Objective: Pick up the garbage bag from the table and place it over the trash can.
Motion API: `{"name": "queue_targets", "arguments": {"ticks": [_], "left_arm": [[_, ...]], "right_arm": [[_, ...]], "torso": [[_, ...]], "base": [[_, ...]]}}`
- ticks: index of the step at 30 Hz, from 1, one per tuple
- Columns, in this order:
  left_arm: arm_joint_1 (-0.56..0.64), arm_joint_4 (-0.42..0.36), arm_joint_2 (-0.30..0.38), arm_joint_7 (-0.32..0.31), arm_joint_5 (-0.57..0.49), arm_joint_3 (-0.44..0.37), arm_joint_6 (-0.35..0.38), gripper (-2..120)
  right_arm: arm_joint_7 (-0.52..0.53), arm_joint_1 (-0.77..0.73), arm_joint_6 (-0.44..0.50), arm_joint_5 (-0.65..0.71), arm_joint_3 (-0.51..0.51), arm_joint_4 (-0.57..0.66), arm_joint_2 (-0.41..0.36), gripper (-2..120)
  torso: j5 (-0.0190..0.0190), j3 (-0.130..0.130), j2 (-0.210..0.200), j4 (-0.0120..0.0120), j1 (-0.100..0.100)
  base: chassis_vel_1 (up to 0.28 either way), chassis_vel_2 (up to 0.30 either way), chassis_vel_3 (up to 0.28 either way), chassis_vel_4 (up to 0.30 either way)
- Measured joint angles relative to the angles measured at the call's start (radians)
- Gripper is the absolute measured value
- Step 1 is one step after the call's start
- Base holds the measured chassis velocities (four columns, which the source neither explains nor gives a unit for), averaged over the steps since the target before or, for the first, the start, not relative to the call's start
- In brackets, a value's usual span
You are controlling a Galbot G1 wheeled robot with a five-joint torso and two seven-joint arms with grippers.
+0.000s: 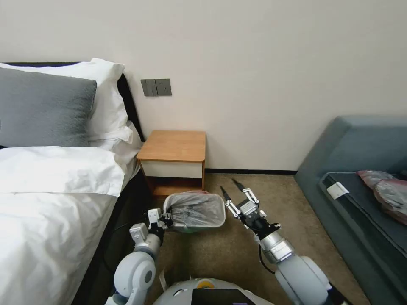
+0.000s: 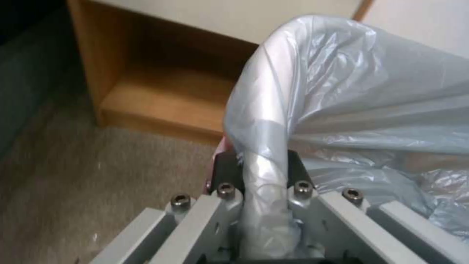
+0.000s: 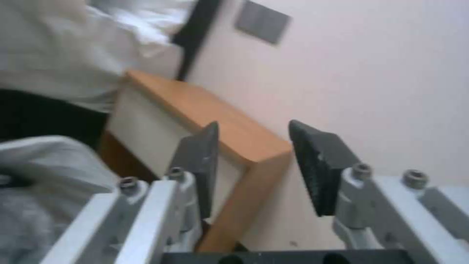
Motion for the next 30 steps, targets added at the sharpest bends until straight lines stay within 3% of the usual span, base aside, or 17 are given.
{"name": "queue_targets", "arguments": {"ticks": [3,6,7,10,14,21,23,30], "left_arm": [[-0.004,0.005,0.005,0.027,0.052,0.014,-0.002,3],[-0.001,0.02,0.011,0.074,0.166,0.038,-0.027,3],[-0.001,0.02,0.011,0.074,0.166,0.038,-0.027,3],[0.002,0.049,0.0,0.097,0.262,0.059,-0.074,3],[-0.002,0.07,-0.011,0.107,0.303,0.069,-0.104,3],[-0.014,0.094,-0.018,0.121,0.335,0.09,-0.124,3],[-0.012,0.107,-0.019,0.113,0.354,0.099,-0.133,3],[-0.003,0.134,-0.025,0.095,0.371,0.096,-0.185,3]], "right_arm": [[-0.037,0.029,-0.025,0.021,-0.009,0.003,-0.043,30],[-0.101,0.13,-0.123,0.135,-0.059,-0.008,-0.164,14],[-0.101,0.13,-0.123,0.135,-0.059,-0.008,-0.164,14],[-0.118,0.214,-0.205,0.287,-0.11,-0.052,-0.265,0],[-0.109,0.281,-0.279,0.405,-0.175,-0.092,-0.31,0],[-0.104,0.415,-0.351,0.457,-0.32,-0.184,-0.319,0],[-0.101,0.495,-0.377,0.475,-0.405,-0.228,-0.317,0],[-0.084,0.568,-0.387,0.54,-0.476,-0.299,-0.294,0]], "torso": [[-0.0002,0.0,0.0,-0.0005,0.0],[-0.0001,0.0,0.0,0.0003,0.0],[-0.0001,0.0,0.0,0.0003,0.0],[-0.0002,0.0,0.0,0.0001,0.0],[-0.0001,0.0,0.0,-0.0002,0.0],[-0.0001,0.0,0.0,-0.0003,0.0],[0.0,0.0,0.0,0.0001,0.0],[-0.0003,0.0,0.0,0.0,0.0]], "base": [[0.0,0.0,0.0,0.0],[0.0,0.0,0.0,0.0],[0.0,0.0,0.0,0.0],[0.0,0.0,0.0,0.0],[0.0,0.0,0.0,0.0],[0.0,0.0,0.0,0.0],[0.0,0.0,0.0,0.0],[0.0,0.0,0.0,0.0]]}}
